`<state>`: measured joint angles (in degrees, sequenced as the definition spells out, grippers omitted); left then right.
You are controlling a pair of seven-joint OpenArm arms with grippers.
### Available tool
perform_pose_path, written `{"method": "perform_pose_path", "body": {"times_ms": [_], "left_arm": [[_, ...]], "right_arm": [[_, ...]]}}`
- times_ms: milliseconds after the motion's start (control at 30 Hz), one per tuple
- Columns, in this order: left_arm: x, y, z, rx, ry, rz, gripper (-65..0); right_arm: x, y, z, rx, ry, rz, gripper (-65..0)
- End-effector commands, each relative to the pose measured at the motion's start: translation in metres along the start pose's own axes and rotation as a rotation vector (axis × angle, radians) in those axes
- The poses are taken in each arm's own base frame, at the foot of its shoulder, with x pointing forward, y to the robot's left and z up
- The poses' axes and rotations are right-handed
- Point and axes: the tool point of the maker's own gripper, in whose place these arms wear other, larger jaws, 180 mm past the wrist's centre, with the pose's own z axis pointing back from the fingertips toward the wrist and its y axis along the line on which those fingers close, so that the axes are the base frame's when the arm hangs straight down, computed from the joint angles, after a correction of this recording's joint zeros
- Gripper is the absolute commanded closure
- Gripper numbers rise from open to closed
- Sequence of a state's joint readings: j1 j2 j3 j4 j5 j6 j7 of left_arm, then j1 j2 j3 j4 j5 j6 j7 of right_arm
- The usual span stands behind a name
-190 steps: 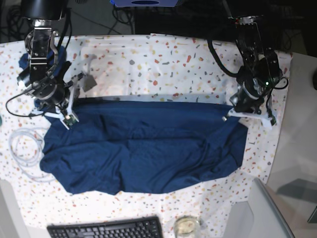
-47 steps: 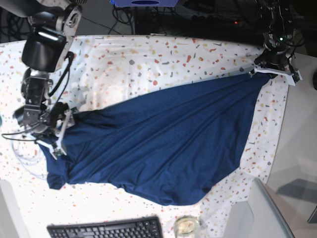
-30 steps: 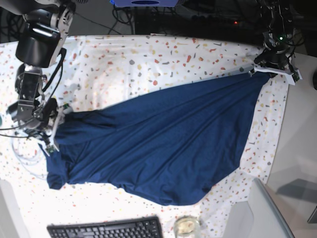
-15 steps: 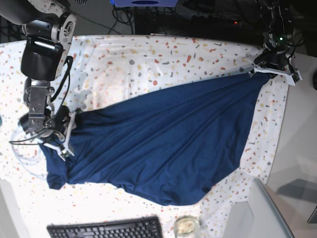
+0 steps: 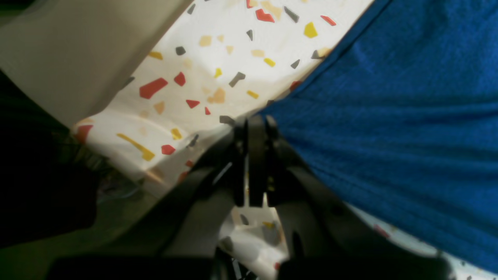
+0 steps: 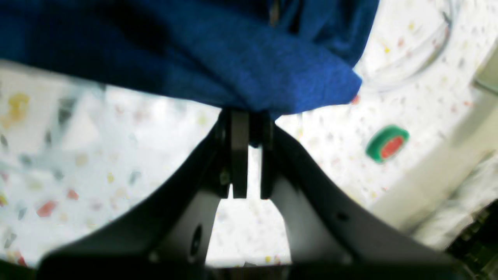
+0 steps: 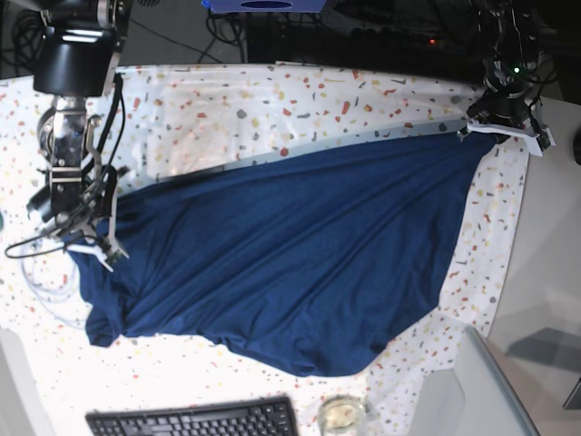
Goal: Layout the t-shirt on the table in an organized manner, then fold the t-shirt properly
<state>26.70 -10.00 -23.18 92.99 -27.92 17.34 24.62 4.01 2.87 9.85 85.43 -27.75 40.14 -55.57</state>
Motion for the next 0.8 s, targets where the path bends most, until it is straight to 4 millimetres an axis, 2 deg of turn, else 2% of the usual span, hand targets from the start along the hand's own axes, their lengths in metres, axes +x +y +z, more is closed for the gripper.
{"method": "perform_pose_path", "body": {"times_ms": [0, 100, 233, 400, 467, 600, 667, 767], "left_arm": [[0.015, -0.001, 0.002, -0.003, -0.050, -0.015, 0.0], [0.014, -0.002, 0.002, -0.006, -0.049, -0.016, 0.0], [0.015, -0.002, 0.002, -0.007, -0.051, -0.015, 0.0], [0.017, -0.004, 0.001, -0.009, -0.055, -0.013, 0.0], [0.017, -0.004, 0.001, -0.009, -0.055, -0.013, 0.0], [0.017, -0.003, 0.001, -0.008, -0.053, -0.013, 0.0], [0.017, -0.003, 0.001, -0.008, -0.053, -0.013, 0.0], [0.016, -0.003, 0.001, -0.007, -0.052, -0.014, 0.0]], "right_arm": [[-0.001, -0.012, 0.010, -0.051, 0.006, 0.012, -1.2], [-0.006, -0.005, 0.024, -0.077, 0.023, 0.042, -1.2], [0.009, 0.002, 0.042, -0.114, 0.024, 0.120, -1.1], [0.062, 0.004, 0.058, -0.163, -0.004, 0.258, -1.2], [0.086, 0.005, 0.053, -0.164, 0.002, 0.330, -1.5], [0.132, 0.026, 0.032, -0.057, -0.037, 0.385, -1.8], [0.156, 0.039, 0.028, 0.008, -0.107, 0.369, -5.3], [0.175, 0.031, 0.034, 0.015, -0.179, 0.328, -20.7]]}}
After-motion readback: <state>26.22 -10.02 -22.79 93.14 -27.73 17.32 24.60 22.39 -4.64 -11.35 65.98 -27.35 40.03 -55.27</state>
